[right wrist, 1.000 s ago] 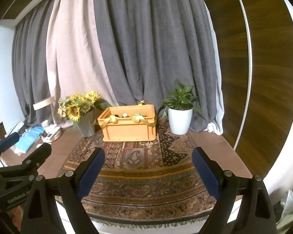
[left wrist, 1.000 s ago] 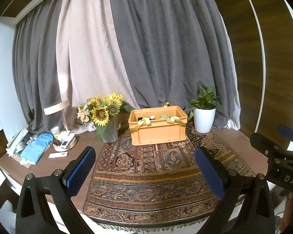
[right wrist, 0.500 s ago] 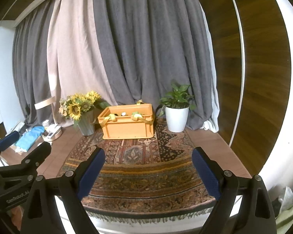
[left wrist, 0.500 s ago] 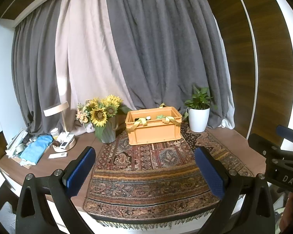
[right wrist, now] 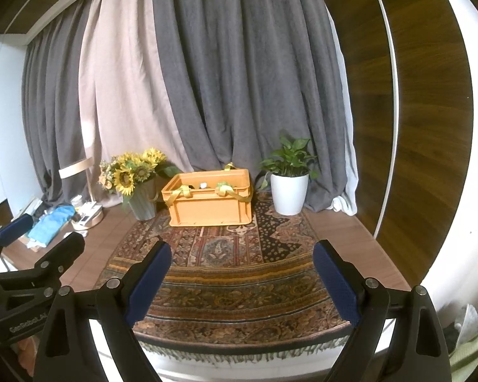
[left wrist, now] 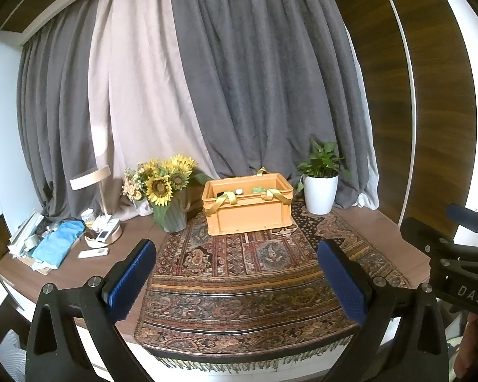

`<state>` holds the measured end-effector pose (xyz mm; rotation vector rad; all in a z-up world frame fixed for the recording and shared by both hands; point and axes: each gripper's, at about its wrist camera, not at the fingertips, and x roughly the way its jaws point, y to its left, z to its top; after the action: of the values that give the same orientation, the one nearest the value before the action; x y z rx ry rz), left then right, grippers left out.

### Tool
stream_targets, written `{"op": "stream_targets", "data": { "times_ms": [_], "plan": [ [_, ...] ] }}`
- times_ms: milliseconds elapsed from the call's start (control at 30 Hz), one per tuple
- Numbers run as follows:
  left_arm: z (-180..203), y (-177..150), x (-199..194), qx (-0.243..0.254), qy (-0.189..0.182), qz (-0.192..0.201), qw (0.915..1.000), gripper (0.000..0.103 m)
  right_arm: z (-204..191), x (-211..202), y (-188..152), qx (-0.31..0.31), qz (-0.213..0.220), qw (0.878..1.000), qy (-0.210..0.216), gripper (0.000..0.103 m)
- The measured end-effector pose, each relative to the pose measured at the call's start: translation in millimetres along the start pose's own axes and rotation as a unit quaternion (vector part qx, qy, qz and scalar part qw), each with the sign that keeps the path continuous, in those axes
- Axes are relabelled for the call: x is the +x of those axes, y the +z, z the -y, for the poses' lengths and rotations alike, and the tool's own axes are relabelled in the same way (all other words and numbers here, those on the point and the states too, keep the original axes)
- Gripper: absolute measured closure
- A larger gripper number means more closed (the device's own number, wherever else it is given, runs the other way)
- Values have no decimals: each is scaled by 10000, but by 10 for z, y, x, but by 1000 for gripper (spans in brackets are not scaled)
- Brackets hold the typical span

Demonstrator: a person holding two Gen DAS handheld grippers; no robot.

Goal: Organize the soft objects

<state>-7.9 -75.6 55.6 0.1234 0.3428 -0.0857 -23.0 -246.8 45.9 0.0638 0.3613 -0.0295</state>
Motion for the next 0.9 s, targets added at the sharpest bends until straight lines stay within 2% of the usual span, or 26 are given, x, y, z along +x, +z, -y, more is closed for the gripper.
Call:
{"op": "stream_targets", "data": {
  "times_ms": [900],
  "plan": [
    [14,-11,3,57,-189,-35,9998,0,20,-34,5,51,-28,9999,-129,12]
  ]
}}
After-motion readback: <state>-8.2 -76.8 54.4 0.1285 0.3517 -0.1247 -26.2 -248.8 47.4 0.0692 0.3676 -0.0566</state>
